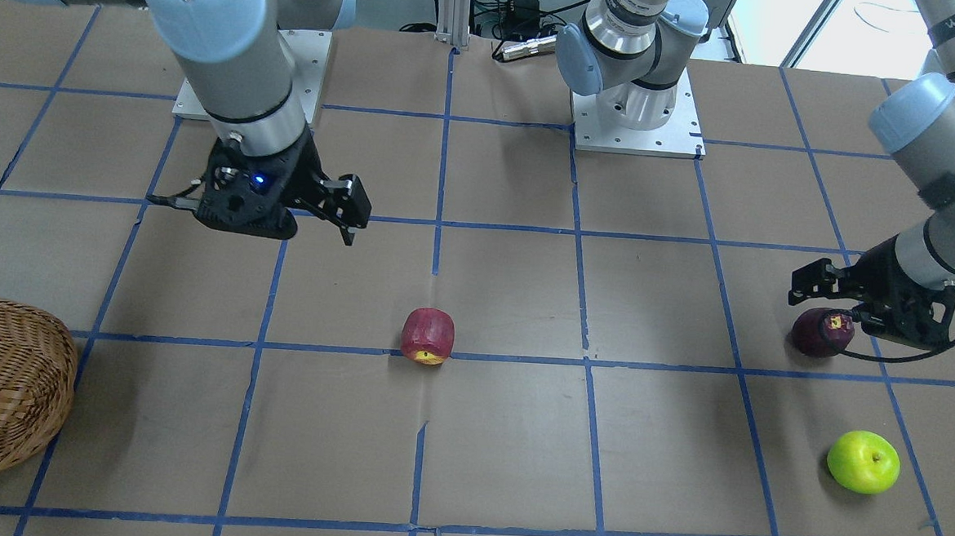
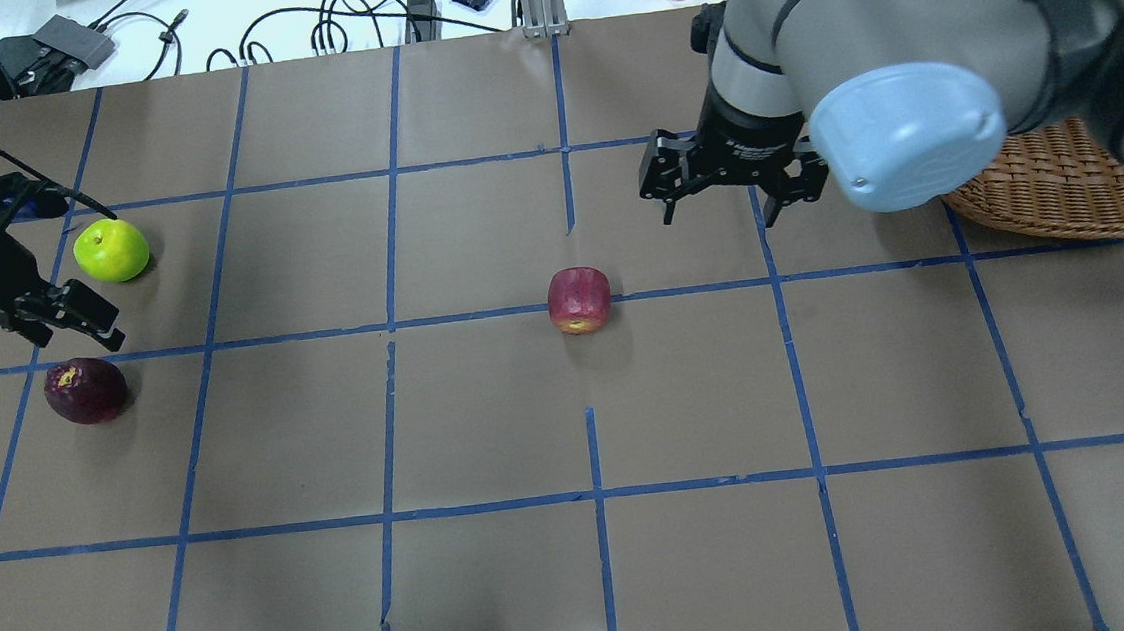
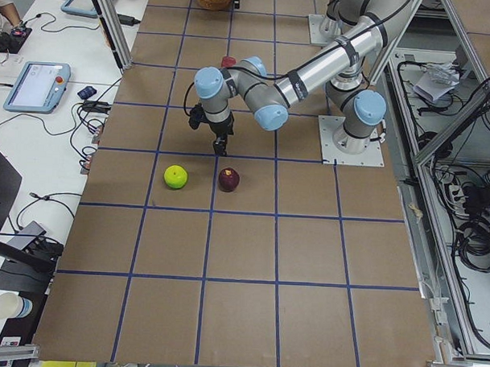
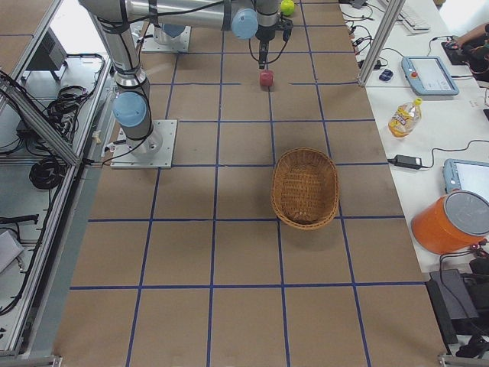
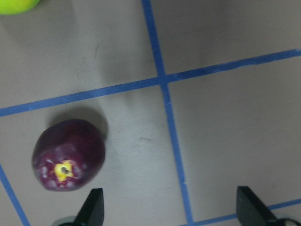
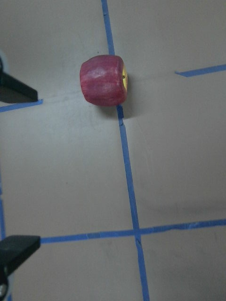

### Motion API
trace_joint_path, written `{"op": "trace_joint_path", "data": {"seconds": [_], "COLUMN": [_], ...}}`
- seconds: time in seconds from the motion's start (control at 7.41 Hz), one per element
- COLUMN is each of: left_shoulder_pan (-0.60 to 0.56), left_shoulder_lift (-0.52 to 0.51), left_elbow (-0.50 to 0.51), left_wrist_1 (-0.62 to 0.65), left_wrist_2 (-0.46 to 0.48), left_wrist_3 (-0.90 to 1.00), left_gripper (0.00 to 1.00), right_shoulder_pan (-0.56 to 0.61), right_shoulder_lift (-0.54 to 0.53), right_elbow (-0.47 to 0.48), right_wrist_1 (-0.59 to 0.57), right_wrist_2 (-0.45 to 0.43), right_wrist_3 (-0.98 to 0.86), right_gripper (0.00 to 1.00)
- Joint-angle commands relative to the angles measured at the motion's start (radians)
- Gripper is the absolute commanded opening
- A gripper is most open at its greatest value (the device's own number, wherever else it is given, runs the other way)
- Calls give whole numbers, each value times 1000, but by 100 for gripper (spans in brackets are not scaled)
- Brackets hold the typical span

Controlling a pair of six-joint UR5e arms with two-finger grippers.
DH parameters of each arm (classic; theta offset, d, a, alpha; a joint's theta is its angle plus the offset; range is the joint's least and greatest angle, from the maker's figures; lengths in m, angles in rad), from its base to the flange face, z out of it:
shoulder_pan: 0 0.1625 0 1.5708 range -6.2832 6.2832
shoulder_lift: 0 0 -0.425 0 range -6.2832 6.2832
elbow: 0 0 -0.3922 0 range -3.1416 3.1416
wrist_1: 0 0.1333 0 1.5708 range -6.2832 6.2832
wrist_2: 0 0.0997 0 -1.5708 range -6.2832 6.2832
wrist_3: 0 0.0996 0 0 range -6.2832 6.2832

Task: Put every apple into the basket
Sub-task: 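Grasp the red apple with right gripper while left grasps dark red apple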

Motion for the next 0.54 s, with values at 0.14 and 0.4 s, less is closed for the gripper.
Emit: {"op": "trace_joint_path", "data": {"seconds": [0.14, 0.4], "left_shoulder_pan": [95, 103], "left_shoulder_lift": [-78, -104], "left_elbow": [-7, -7], "left_wrist_1": [96, 97], "left_wrist_2": [9, 9], "left_wrist_3": [68, 85], "left_gripper": [100, 100], "right_shoulder_pan": [121, 169], "right_shoulder_lift": [177, 272], "right_elbow": [0, -6], "right_wrist_1": [-157, -257], "right_wrist_2": [5, 8], "right_wrist_3": [89, 89], "right_gripper": [100, 100]}}
